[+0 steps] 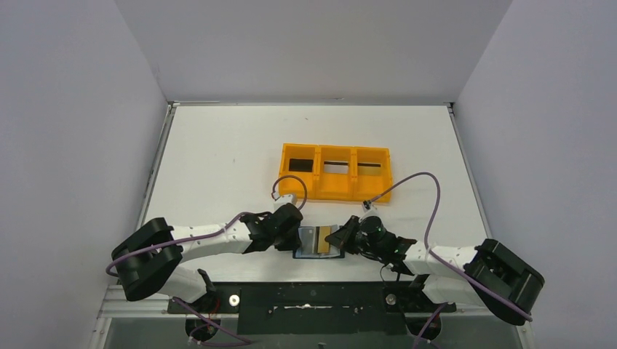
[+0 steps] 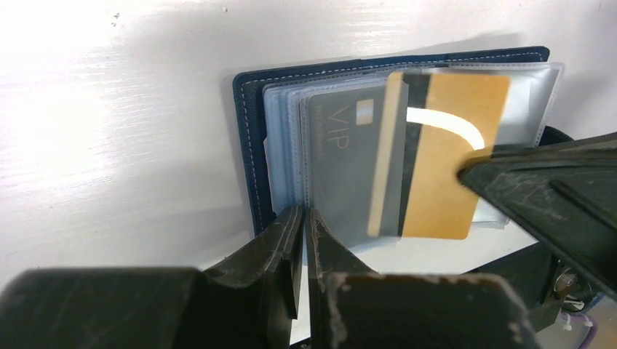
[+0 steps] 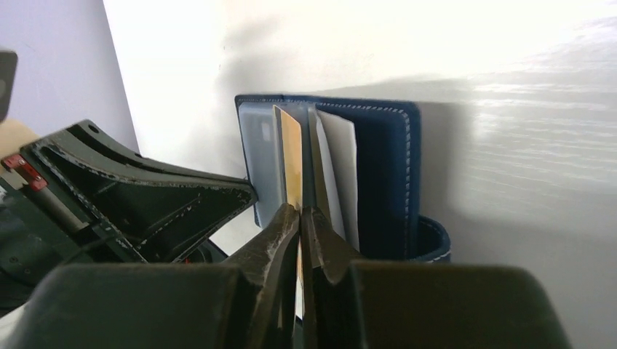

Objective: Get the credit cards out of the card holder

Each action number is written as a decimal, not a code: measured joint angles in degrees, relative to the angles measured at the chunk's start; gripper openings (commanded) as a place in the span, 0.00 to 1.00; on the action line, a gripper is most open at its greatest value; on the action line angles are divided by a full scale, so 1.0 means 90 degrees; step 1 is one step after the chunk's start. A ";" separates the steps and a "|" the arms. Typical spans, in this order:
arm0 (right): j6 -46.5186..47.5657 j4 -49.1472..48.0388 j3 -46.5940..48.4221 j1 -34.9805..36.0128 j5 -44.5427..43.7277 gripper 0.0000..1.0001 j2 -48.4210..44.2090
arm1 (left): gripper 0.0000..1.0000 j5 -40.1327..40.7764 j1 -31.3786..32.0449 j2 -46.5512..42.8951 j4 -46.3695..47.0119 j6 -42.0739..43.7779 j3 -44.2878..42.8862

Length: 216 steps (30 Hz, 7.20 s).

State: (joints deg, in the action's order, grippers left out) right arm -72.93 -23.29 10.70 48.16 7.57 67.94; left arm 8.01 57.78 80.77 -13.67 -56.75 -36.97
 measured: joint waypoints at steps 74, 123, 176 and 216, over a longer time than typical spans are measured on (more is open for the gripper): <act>-0.0469 -0.1564 -0.0542 -0.0347 0.0369 0.01 0.0675 | 0.01 -0.0532 -0.0010 0.0860 0.0211 0.0423 -0.0780; 0.1226 0.2606 0.0168 -0.0403 -0.1129 0.00 -0.3313 | 0.40 -0.0352 -0.0362 -0.0389 -0.0238 0.0726 -0.0673; 1.3406 0.4306 0.3988 -0.3118 0.0015 0.00 -0.0245 | 0.92 0.0474 -0.3099 -0.3398 -0.1790 0.2747 -0.0136; 1.5375 0.2943 0.4585 -0.3844 0.1428 0.00 0.2936 | 0.92 0.0731 -0.3140 -0.2939 -0.1846 0.2834 -0.0136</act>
State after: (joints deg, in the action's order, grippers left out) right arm 65.45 3.20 51.96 13.56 20.43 94.37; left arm 14.59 29.52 54.33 -30.28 -31.24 -38.20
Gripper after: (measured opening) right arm 0.038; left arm 0.922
